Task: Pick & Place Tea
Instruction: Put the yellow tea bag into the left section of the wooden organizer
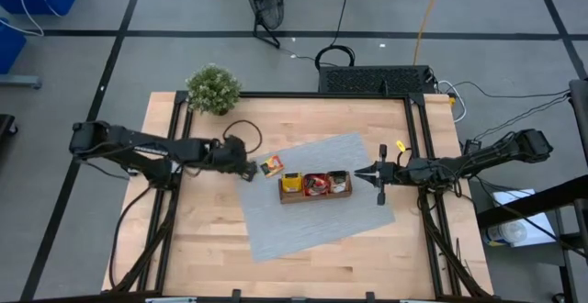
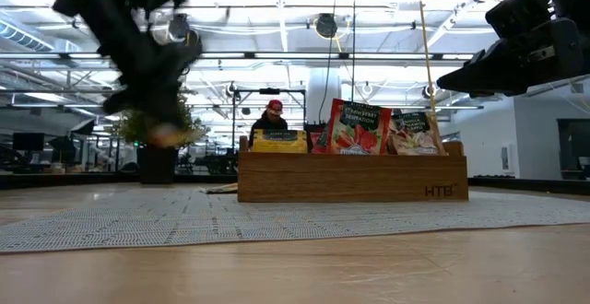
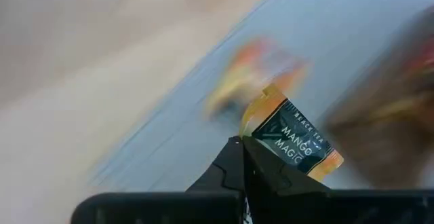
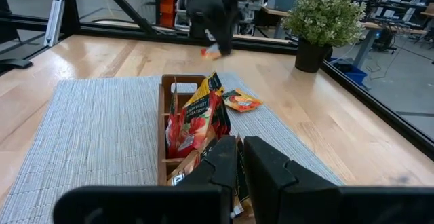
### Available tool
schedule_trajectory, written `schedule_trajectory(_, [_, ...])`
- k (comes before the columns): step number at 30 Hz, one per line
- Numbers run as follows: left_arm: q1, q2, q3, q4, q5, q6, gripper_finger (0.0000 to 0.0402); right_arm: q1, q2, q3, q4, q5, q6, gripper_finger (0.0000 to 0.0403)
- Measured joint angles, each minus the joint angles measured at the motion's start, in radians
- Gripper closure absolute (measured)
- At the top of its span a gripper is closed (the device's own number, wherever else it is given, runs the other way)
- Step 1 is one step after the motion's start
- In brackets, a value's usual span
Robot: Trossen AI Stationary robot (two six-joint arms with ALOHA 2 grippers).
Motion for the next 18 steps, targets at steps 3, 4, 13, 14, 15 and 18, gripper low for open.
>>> schedule_trajectory(3, [-0.135,0.006,0.015,0.269,-0.245,0.057,0.04,0.0,0.0,0.0,0.001,0.0,0.0,0.0385])
schedule_trajectory(4, [-0.183,0.022,0.013,0.368,-0.35,0.074,0.04,0.0,0.0,0.0,0.001,0.0,0.0,0.0385])
schedule_trajectory(13, [-0.415,0.403,0.023,1.102,-0.72,0.209,0.0401,0.0,0.0,0.0,0.001,0.001,0.0,0.0385])
schedule_trajectory(14, [-0.421,0.452,0.039,1.159,-0.725,0.23,0.0401,0.0,0.0,0.0,0.002,0.001,0.0,0.0385])
schedule_trajectory(15, [-0.426,0.496,0.055,1.205,-0.739,0.255,0.0401,0.0,0.0,0.0,0.002,0.001,0.0,0.0385])
schedule_trajectory(18, [-0.431,0.61,0.126,1.293,-0.772,0.341,0.0401,0.0,0.0,0.0,0.006,0.002,0.0,0.0385])
